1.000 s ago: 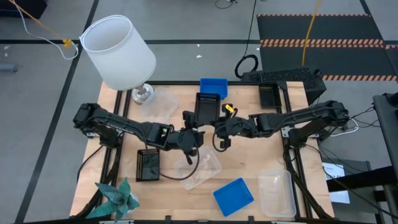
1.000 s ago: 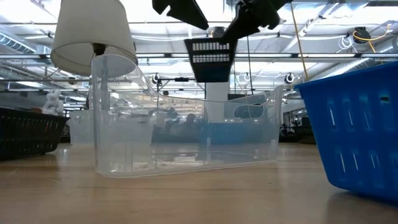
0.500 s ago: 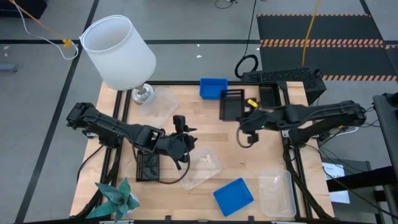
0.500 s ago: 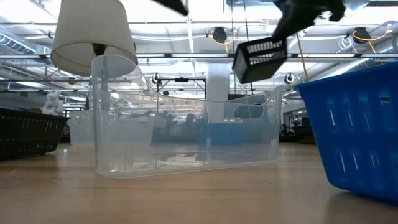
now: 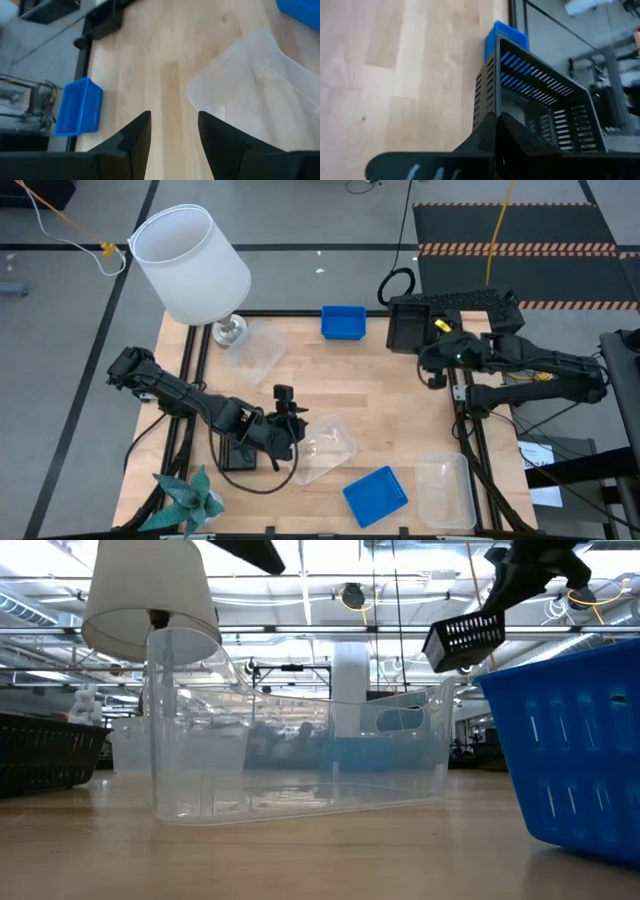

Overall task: Stack baskets by color
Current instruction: Stack the middle black bin on top of the top black bin

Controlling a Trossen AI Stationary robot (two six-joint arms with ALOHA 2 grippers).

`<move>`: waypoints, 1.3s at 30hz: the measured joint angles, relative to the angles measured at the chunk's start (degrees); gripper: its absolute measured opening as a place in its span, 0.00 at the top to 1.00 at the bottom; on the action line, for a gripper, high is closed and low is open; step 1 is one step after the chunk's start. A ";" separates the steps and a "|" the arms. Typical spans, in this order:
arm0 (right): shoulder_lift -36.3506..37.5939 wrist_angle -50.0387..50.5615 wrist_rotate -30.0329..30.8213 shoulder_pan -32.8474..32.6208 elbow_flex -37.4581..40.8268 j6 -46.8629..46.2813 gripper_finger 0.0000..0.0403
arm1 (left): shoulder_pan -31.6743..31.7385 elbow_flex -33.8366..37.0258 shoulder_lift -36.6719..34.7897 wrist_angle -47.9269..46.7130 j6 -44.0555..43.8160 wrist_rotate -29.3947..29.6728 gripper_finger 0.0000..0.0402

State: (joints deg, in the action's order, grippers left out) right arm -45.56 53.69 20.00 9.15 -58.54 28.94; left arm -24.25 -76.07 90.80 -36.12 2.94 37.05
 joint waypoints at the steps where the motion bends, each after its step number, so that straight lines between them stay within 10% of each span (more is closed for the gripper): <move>1: 0.31 -0.60 -2.45 0.50 0.00 0.64 0.99 | 0.46 0.46 0.00 2.03 1.58 0.23 0.59; 8: -0.06 -10.53 -23.05 -0.10 0.51 6.36 0.99 | 7.48 3.43 0.00 19.24 18.59 -2.24 0.58; 22: -0.20 -34.90 -33.79 -4.80 18.66 15.51 0.99 | 14.05 3.65 -0.04 26.78 34.46 -23.25 0.35; 39: -6.24 -44.88 -36.83 -8.09 21.64 18.10 0.99 | 20.09 3.45 4.04 24.33 36.82 -30.46 0.56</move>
State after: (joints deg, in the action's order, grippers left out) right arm -51.80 8.81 -16.83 1.06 -36.91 47.03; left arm -4.16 -72.62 94.84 -11.79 39.76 6.59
